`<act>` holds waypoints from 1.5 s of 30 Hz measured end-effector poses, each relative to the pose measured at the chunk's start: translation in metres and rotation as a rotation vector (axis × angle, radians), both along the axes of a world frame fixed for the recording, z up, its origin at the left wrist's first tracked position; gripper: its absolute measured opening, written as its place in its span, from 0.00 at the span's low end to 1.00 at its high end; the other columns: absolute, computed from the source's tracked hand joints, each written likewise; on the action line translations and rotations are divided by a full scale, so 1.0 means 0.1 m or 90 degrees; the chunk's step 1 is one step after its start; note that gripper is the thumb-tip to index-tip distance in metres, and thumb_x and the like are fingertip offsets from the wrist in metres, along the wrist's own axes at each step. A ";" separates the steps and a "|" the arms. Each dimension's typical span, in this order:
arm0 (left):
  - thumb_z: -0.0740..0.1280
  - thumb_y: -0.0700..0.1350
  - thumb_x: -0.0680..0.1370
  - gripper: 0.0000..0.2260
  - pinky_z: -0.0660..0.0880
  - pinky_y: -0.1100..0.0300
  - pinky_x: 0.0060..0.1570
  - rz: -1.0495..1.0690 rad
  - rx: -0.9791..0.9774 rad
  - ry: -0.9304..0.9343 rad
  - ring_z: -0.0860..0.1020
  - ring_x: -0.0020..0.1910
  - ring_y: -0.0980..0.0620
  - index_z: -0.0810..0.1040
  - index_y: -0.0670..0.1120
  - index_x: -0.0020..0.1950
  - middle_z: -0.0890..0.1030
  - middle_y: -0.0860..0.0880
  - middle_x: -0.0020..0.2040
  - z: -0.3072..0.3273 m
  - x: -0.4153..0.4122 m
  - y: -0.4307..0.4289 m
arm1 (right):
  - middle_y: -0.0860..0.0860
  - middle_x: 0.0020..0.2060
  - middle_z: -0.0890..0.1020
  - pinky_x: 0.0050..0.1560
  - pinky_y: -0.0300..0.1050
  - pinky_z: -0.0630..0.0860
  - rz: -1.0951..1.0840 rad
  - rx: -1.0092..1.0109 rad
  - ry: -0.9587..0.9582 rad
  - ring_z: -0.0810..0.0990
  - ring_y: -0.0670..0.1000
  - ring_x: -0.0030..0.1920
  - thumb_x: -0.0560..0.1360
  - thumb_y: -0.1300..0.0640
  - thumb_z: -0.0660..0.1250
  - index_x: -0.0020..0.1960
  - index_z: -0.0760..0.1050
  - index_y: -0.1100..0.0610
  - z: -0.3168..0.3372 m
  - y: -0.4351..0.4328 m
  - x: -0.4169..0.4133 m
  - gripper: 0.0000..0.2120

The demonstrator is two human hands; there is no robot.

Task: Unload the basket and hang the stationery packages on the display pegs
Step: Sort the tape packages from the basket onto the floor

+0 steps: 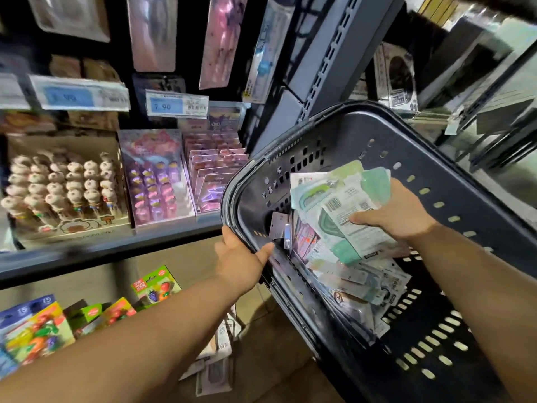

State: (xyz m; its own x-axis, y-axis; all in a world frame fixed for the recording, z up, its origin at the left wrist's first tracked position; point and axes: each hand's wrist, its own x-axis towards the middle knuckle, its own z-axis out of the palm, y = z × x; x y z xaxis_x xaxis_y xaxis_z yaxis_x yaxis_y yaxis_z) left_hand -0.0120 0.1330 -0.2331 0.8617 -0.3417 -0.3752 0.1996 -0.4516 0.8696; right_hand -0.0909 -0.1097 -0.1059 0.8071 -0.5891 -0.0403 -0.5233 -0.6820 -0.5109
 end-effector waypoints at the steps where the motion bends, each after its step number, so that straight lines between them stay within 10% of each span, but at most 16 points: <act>1: 0.70 0.58 0.75 0.40 0.62 0.49 0.70 0.003 0.030 -0.026 0.62 0.72 0.39 0.54 0.42 0.77 0.61 0.39 0.74 0.06 -0.01 0.02 | 0.46 0.48 0.84 0.51 0.45 0.75 0.016 0.061 -0.034 0.82 0.49 0.50 0.61 0.55 0.82 0.57 0.78 0.51 0.07 0.04 -0.04 0.26; 6: 0.69 0.60 0.74 0.41 0.58 0.56 0.72 -0.003 -0.101 -0.163 0.61 0.74 0.47 0.54 0.44 0.79 0.63 0.46 0.74 0.50 -0.11 0.13 | 0.56 0.46 0.86 0.44 0.54 0.83 0.081 0.456 -0.187 0.86 0.56 0.46 0.67 0.69 0.70 0.51 0.82 0.56 0.39 0.43 -0.26 0.15; 9: 0.70 0.58 0.74 0.40 0.66 0.62 0.62 -0.100 -0.341 0.032 0.71 0.65 0.54 0.52 0.48 0.78 0.69 0.53 0.68 0.89 -0.21 0.21 | 0.64 0.56 0.82 0.50 0.58 0.80 0.131 0.620 -0.181 0.83 0.63 0.54 0.71 0.64 0.72 0.61 0.79 0.60 0.46 0.64 -0.32 0.18; 14: 0.75 0.43 0.69 0.21 0.81 0.50 0.49 -0.133 -0.589 0.196 0.84 0.49 0.46 0.77 0.45 0.61 0.85 0.45 0.53 1.33 -0.02 0.56 | 0.64 0.61 0.78 0.58 0.62 0.76 0.202 0.803 -0.156 0.79 0.63 0.58 0.74 0.60 0.72 0.68 0.74 0.59 0.45 1.12 -0.15 0.23; 19: 0.69 0.41 0.73 0.21 0.78 0.42 0.57 -0.153 -0.593 0.190 0.80 0.57 0.37 0.76 0.39 0.66 0.80 0.36 0.61 1.51 0.27 1.25 | 0.63 0.54 0.82 0.44 0.56 0.79 0.166 0.784 -0.188 0.83 0.62 0.50 0.53 0.54 0.85 0.65 0.76 0.61 0.33 1.85 0.26 0.42; 27: 0.74 0.44 0.70 0.30 0.76 0.42 0.58 -0.122 -0.574 0.195 0.76 0.64 0.34 0.72 0.39 0.71 0.76 0.35 0.67 1.15 0.47 2.53 | 0.62 0.47 0.85 0.40 0.54 0.81 0.123 0.853 -0.110 0.85 0.61 0.45 0.59 0.60 0.75 0.58 0.78 0.62 -0.06 3.09 0.65 0.28; 33: 0.67 0.42 0.72 0.25 0.77 0.47 0.57 0.097 -0.550 0.226 0.79 0.60 0.38 0.74 0.35 0.67 0.78 0.35 0.63 0.44 0.44 3.00 | 0.62 0.51 0.84 0.39 0.56 0.82 0.062 0.823 -0.030 0.85 0.61 0.46 0.58 0.59 0.80 0.66 0.68 0.60 -0.62 3.66 0.83 0.39; 45: 0.59 0.36 0.80 0.07 0.79 0.59 0.28 0.309 -0.562 0.250 0.83 0.30 0.49 0.77 0.39 0.50 0.84 0.45 0.34 0.00 0.35 3.28 | 0.54 0.53 0.80 0.37 0.48 0.80 0.039 0.715 -0.012 0.83 0.54 0.47 0.74 0.55 0.73 0.67 0.61 0.47 -1.20 4.01 1.06 0.29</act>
State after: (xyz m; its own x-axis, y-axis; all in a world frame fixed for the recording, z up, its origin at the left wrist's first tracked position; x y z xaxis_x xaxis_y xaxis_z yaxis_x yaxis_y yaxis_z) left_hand 0.0233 0.4614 -0.2328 0.8509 -0.2814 -0.4436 0.5244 0.5062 0.6847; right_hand 0.0147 0.2915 -0.2259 0.8392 -0.1855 -0.5112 -0.4911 0.1455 -0.8589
